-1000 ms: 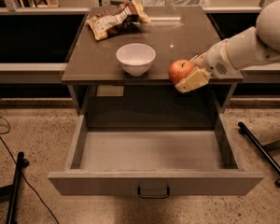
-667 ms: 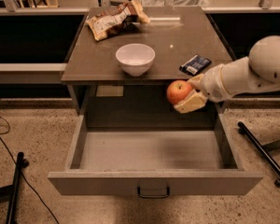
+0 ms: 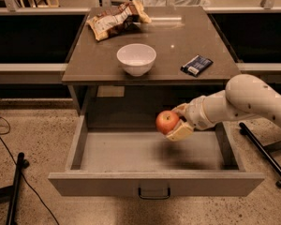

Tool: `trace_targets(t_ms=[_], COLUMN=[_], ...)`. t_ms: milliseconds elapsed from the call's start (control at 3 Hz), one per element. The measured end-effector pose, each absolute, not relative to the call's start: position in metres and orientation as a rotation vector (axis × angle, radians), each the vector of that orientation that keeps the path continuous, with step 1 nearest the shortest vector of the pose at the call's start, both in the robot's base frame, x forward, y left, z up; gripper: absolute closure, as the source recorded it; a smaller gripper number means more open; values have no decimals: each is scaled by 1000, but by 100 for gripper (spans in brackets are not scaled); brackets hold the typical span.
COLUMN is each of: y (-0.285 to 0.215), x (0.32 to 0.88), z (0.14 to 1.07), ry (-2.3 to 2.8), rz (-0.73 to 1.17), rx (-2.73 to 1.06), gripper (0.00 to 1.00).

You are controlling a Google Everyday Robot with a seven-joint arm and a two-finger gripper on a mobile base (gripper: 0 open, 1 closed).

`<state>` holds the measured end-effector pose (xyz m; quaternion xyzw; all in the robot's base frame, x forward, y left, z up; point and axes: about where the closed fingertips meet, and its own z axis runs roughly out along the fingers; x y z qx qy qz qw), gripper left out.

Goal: Place apple into top drawer

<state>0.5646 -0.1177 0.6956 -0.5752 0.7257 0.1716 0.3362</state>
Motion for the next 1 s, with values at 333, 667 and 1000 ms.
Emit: trace_targets(t_ms=[333, 667, 1000], y=[-113, -115, -115], x=[561, 555, 554], z=[665, 633, 628], ry=[1928, 1979, 1988], rz=[547, 612, 622], rx=[-1428, -1405, -1402], gripper=[58, 35, 12])
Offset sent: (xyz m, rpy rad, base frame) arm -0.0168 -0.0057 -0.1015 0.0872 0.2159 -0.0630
